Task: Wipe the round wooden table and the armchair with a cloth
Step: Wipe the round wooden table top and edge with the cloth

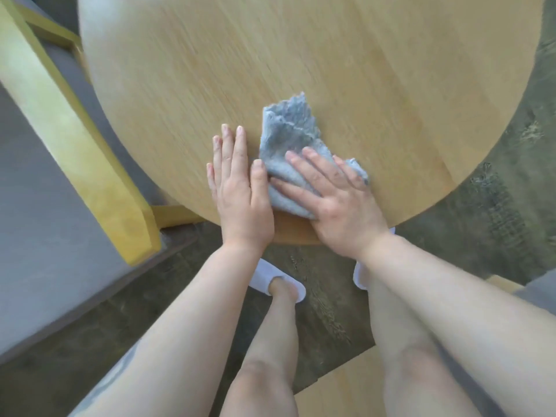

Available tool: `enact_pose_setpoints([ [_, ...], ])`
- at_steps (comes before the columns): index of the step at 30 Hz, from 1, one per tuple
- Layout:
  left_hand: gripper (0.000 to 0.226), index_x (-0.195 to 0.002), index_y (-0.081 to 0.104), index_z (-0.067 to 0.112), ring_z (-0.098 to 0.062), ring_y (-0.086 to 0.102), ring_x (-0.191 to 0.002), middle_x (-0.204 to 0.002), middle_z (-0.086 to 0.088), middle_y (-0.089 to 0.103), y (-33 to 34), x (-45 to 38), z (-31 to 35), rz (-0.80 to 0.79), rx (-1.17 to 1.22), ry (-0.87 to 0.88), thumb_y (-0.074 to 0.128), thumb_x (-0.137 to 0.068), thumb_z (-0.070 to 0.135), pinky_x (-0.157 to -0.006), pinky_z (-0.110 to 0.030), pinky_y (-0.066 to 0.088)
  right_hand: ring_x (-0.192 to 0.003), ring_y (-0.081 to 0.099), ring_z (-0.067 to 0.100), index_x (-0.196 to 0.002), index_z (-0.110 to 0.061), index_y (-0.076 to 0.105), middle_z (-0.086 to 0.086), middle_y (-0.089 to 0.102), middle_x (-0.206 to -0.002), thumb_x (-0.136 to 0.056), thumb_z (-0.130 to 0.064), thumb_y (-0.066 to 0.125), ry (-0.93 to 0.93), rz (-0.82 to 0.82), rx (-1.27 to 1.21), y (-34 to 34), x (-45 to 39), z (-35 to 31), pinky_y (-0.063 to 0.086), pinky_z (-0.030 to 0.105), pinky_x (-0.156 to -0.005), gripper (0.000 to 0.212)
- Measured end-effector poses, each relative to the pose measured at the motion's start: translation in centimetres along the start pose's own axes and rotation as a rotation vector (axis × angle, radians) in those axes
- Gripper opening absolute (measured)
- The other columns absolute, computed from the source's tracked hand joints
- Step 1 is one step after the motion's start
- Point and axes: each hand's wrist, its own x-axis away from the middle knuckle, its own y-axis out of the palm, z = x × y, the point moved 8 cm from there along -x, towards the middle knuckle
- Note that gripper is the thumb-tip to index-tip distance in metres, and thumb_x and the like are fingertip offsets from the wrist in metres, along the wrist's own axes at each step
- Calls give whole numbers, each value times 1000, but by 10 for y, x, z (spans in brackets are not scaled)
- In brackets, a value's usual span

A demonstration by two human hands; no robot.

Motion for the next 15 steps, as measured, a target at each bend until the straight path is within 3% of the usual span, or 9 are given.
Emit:
enact_pose_setpoints([
  [1,52,-151,24,19,-5,3,-147,-160,5,14,-2,0,-2,-27,45,7,27,-101,29,-118,-27,-5,-143,28,22,-143,-36,41,1,32,-154,-85,-12,50,160,13,34,-3,-3,34,23,45,-113,63],
  [4,52,-152,20,19,-2,0,-146,-161,6,10,-8,0,-4,-82,124,37,25,-102,31,-117,-22,-5,-145,19,26,-148,-33,32,3,23,-158,-92,-25,40,896,192,-31,-36,5,108,21,47,-115,57],
  [5,52,-152,20,19,-2,0,-146,-161,5,10,-10,-1,-5,-95,116,51,25,-102,31,-116,-22,-6,-146,18,25,-148,-31,32,4,22,-158,-92,-25,40,889,224,-66,-38,1,91,18,45,-117,57],
  [6,52,-152,20,18,-2,-1,-146,-161,5,10,-12,-3,-6,-103,97,65,25,-102,31,-117,-22,-6,-146,18,25,-148,-29,34,4,22,-158,-90,-21,42,713,198,-99,-31,-9,57,15,42,-117,59],
  [8,53,-152,22,18,-4,-1,-146,-161,3,10,-19,-11,-10,-114,48,79,24,-101,33,-117,-25,-5,-145,20,22,-143,-29,42,1,28,-156,-84,-13,46,39,-6,-144,-2,-12,-44,12,41,-116,61],
  [9,54,-152,23,18,-7,-1,-147,-161,3,11,-22,-16,-11,-129,17,88,23,-101,35,-117,-27,-4,-145,21,20,-140,-31,45,-1,30,-155,-83,-11,46,-218,-114,-137,9,-2,-74,14,42,-117,61],
  [10,56,-151,24,18,-9,0,-148,-161,3,12,-27,-23,-12,-158,-21,105,22,-99,39,-117,-28,-4,-144,24,19,-139,-32,47,-2,33,-153,-83,-10,45,-341,-160,-122,13,1,-76,17,42,-116,60],
  [12,58,-151,25,21,-10,-1,-148,-160,6,13,-34,-39,-14,-248,-123,156,22,-98,43,-117,-29,-4,-138,35,22,-136,-28,52,3,42,-148,-83,-8,42,-212,-37,-85,7,-19,-30,25,41,-110,58],
  [15,55,-153,21,25,-11,-3,-148,-161,8,10,-50,-70,-19,-316,-268,244,24,-100,42,-117,-31,-5,-137,36,26,-138,-30,49,4,41,-149,-85,-14,47,489,192,23,-21,-52,58,28,39,-106,55],
])
